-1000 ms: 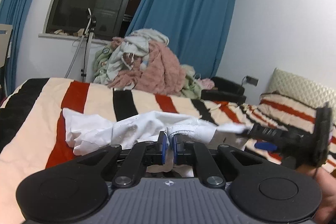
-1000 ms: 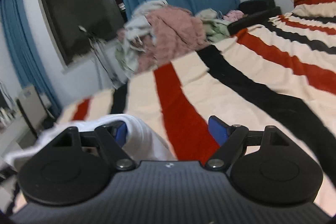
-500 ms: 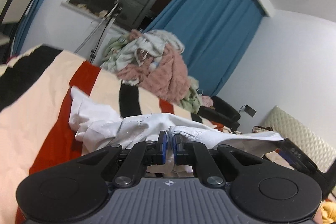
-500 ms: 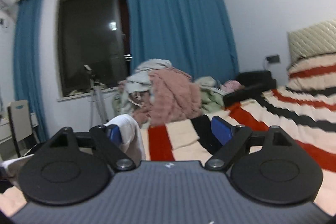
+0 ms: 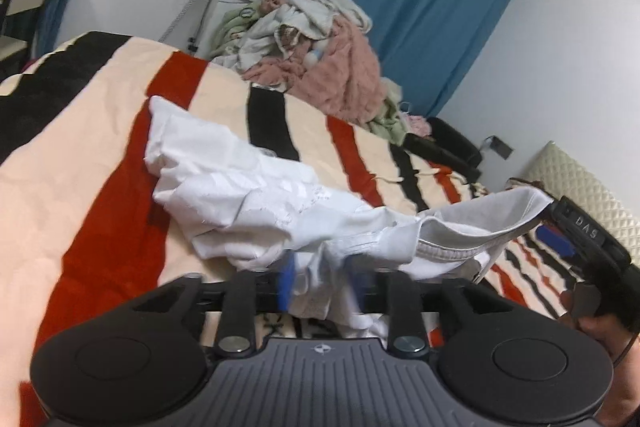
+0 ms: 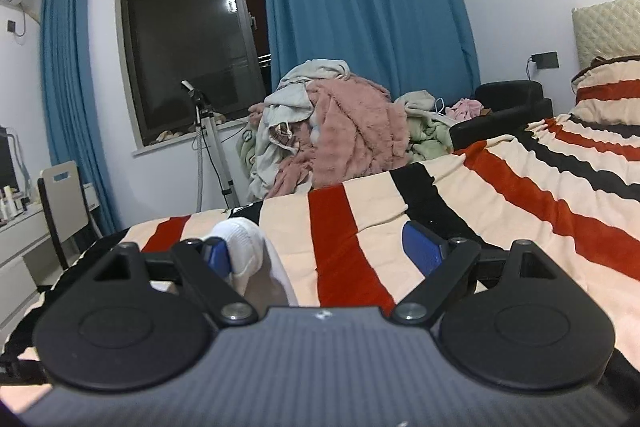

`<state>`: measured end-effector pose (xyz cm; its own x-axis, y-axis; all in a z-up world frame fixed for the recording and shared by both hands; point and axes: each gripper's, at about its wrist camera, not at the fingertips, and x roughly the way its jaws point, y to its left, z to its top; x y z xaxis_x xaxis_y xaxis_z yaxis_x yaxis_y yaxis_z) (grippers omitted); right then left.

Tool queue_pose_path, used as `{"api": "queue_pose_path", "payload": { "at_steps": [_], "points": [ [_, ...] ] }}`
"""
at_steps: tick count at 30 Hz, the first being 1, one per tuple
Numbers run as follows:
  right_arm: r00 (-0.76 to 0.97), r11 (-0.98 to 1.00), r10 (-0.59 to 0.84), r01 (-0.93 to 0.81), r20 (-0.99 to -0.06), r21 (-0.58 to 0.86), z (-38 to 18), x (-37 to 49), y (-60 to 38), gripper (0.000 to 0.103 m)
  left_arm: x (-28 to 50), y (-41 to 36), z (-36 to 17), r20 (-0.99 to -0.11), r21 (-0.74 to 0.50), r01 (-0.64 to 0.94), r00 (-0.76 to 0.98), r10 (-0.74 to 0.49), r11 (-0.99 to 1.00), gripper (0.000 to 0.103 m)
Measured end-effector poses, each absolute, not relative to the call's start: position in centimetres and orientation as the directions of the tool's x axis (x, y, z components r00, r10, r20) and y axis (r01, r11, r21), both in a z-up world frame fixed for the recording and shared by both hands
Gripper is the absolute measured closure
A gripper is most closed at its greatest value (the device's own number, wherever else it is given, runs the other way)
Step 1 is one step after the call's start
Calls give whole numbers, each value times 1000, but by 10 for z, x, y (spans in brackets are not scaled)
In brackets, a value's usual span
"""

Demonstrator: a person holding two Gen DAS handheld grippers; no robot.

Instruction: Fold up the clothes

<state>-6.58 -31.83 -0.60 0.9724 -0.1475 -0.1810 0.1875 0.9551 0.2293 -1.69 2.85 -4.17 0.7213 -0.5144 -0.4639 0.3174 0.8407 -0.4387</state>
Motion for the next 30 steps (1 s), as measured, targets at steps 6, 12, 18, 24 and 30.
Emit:
{"api": "queue_pose_path", "payload": {
  "at_steps": [6,12,18,24,30],
  "points": [
    [974,968,-138,171,-180,184,-3,-68,-311,17,-27,15,-43,-496,-423,308,709,-502,853,15],
    [974,968,-132,167,-187,187,-2,-69,-311,17,-29,-4,-50,-501,-451,312,687,-526,836,7],
    [976,969,-135,166,-170,181,-2,-71,-310,17,-22,-14,-59,-538,-402,246,716,-445,882,7],
    [975,967,-180,200,-131,159,-4,-76,-309,17,-21,-1,-62,-548,-360,98,782,-296,928,11],
    [960,961,-262,270,-103,66,-4,-83,-299,17,-44,14,-45,-439,-343,10,882,-170,939,11]
  ]
}}
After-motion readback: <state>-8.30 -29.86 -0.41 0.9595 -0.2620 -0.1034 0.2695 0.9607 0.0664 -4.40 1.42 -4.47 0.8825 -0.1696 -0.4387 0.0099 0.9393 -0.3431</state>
